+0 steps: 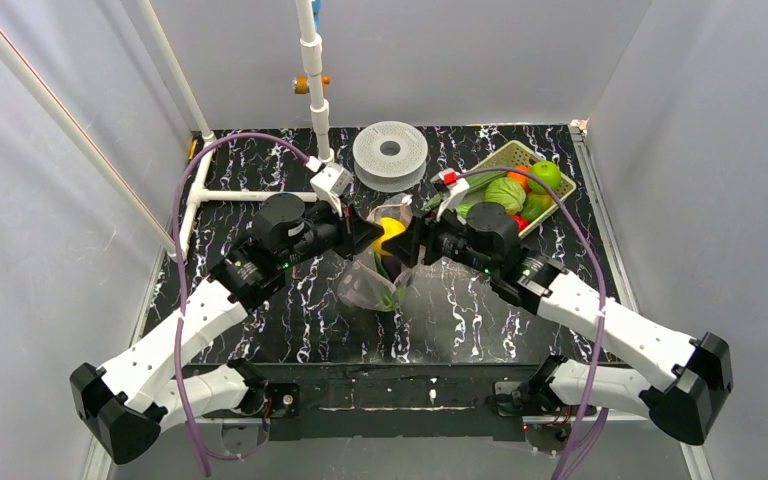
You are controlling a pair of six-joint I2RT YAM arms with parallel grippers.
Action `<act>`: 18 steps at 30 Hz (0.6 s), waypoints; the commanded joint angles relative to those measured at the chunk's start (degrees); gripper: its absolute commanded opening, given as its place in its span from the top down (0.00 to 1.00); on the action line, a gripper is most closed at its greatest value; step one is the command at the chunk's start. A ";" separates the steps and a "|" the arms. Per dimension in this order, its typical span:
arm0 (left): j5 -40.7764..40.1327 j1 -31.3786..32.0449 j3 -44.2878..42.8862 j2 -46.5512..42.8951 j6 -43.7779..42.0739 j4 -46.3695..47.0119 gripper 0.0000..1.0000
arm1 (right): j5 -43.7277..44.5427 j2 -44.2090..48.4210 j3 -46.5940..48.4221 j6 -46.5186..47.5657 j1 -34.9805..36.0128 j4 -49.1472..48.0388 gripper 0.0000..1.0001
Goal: Place the food in the zip-top bag and seal the zipper
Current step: Place the fake fruit in the zipper food storage bag.
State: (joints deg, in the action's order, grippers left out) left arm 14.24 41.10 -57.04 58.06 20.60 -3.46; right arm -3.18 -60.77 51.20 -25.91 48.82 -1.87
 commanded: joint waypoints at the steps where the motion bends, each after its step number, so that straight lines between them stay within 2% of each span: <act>1: 2.88 0.66 -0.16 0.02 0.42 1.11 1.00 | 4.85 -3.29 5.66 1.83 1.06 0.74 0.53; 2: 2.75 0.67 -0.17 0.13 0.34 1.15 1.00 | 4.85 -3.68 5.88 1.47 1.24 0.87 0.45; 5: 2.21 0.64 -0.08 0.55 0.10 0.94 1.00 | 5.40 -4.34 6.96 0.82 1.28 2.56 0.32; 9: 1.87 0.66 -0.04 1.11 -0.03 0.75 1.00 | 5.47 -3.75 7.90 0.45 1.28 5.70 0.20; 13: 1.51 0.63 -0.07 1.91 -0.16 0.62 1.00 | 5.54 -1.80 7.44 -0.60 1.28 7.10 0.13; 18: 0.15 0.66 -0.09 3.18 -0.92 0.19 1.00 | 5.94 2.29 6.37 -1.24 1.28 9.63 0.12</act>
State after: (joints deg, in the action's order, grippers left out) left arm 14.59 41.50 -56.97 60.99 20.58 -4.36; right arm 1.26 -62.76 56.21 -26.52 50.00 6.79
